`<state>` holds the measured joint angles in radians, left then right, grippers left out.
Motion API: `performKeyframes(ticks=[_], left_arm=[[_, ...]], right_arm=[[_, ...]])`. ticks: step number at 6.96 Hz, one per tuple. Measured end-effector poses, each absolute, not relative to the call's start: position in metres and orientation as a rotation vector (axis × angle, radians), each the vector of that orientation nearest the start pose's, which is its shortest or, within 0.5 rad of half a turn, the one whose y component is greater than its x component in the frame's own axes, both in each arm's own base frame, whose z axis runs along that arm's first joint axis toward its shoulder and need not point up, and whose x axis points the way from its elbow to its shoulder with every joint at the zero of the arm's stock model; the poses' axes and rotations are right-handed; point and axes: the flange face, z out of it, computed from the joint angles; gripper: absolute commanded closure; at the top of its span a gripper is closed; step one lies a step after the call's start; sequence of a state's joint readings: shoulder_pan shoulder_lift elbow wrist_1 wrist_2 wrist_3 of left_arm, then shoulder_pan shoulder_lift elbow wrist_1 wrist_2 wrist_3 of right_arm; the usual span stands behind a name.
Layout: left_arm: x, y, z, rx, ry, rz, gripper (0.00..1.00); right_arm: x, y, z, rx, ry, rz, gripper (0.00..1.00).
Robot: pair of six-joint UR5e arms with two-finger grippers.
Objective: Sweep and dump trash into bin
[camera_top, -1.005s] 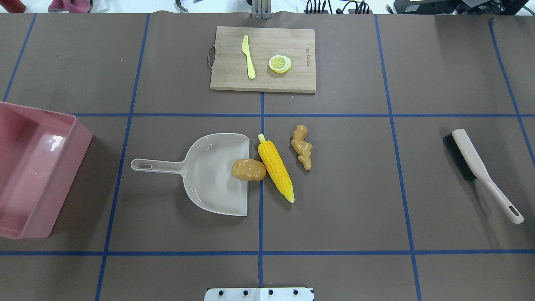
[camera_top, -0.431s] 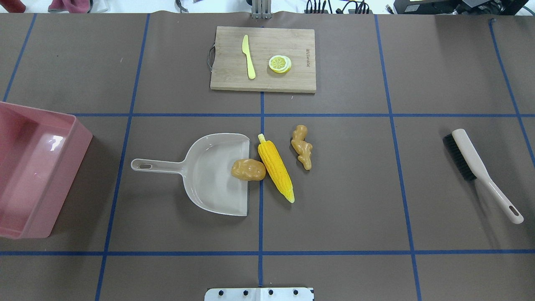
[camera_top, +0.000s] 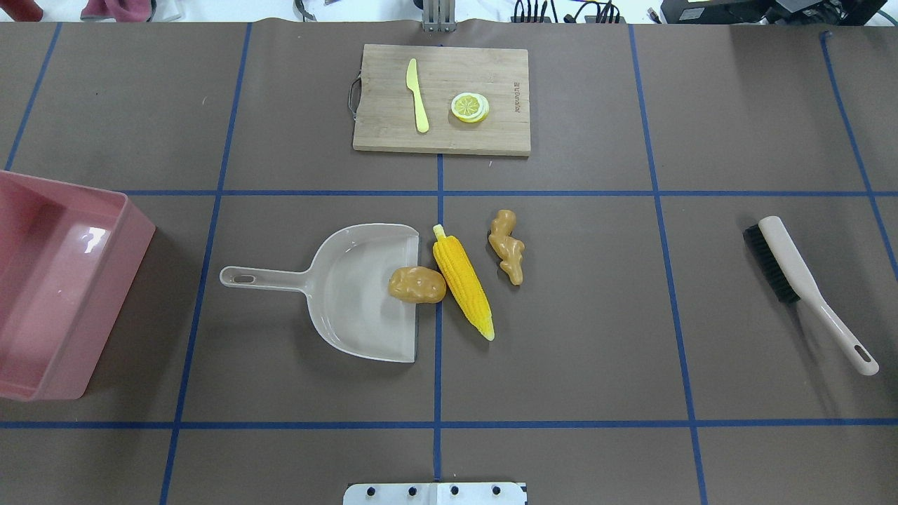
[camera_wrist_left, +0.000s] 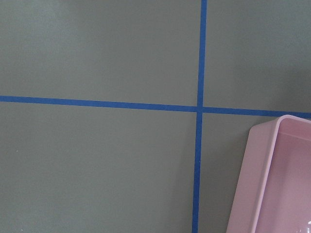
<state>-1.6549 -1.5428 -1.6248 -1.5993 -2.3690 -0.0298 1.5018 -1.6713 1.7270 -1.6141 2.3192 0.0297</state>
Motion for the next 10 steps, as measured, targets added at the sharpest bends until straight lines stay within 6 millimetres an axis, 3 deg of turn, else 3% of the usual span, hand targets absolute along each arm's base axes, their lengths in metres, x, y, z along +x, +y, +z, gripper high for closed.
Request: performKeyframes(ticks=[2,6,8,10], left_arm=[[-0.103,-0.477,0.639,0.08,0.793,-0.084,0.01],[-0.101,-0.461,0.654,0.102,0.792,-0.075,0.01],[-0.1,-0.455,0.655,0.102,0.797,-0.078,0.01],[-0.099,-0.455,0.652,0.1,0.797,-0.079,0.01]], right_arm=[[0.035,-0.452,0.629,-0.013,-0.749,-0.048,0.0],[0.025,-0.455,0.546,0.125,-0.788,-0.115,0.0],[-0.015,-0.441,0.522,0.121,-0.851,-0.209,0.0],[-0.061,-0.41,0.526,0.089,-0.848,-0.307,0.0]])
